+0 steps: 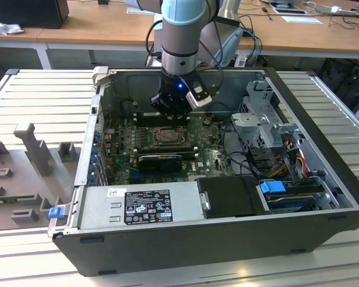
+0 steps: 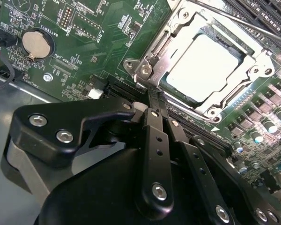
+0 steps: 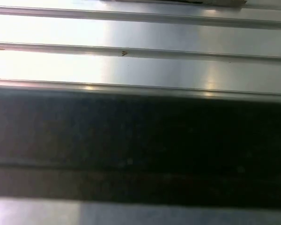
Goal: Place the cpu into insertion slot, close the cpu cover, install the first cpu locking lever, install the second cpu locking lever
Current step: 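Install the first cpu locking lever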
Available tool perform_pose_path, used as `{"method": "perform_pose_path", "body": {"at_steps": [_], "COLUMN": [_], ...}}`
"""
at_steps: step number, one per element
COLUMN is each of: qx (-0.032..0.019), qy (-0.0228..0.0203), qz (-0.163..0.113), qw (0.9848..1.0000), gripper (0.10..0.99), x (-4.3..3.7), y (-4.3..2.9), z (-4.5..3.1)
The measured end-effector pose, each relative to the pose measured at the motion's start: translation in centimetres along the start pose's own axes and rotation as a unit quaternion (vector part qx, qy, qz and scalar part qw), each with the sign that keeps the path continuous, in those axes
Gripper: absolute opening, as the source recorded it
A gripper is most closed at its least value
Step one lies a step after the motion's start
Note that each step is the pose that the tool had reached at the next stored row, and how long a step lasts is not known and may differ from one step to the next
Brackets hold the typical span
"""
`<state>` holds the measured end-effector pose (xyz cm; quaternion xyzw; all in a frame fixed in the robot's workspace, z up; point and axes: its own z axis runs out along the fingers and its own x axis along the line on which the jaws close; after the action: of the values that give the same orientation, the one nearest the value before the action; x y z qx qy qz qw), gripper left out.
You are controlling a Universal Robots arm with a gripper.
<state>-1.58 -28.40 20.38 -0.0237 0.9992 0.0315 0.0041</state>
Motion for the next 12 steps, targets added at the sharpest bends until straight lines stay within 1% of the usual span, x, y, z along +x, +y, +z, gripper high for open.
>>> {"method": "perform_pose_path", "body": {"at_steps": [2,5,8,11,12], "qx": [0.0013,0.0016,-0.0007,-0.0010,-0.0010], "qy": [0.0002,0.0002,0.0001,0.0001,0.0000], "qz": [0.000,0.000,-0.001,-0.001,-0.001], "qw": [1.0000,1.0000,1.0000,1.0000,1.0000], "gripper": [0.106,0.106,0.106,0.106,0.106], "x": [0.00,0.00,-0.02,-0.03,-0.03], "y": [-0.01,-0.02,-0.01,-0.02,-0.01], "z": [0.06,0.18,0.20,0.18,-0.01]}}
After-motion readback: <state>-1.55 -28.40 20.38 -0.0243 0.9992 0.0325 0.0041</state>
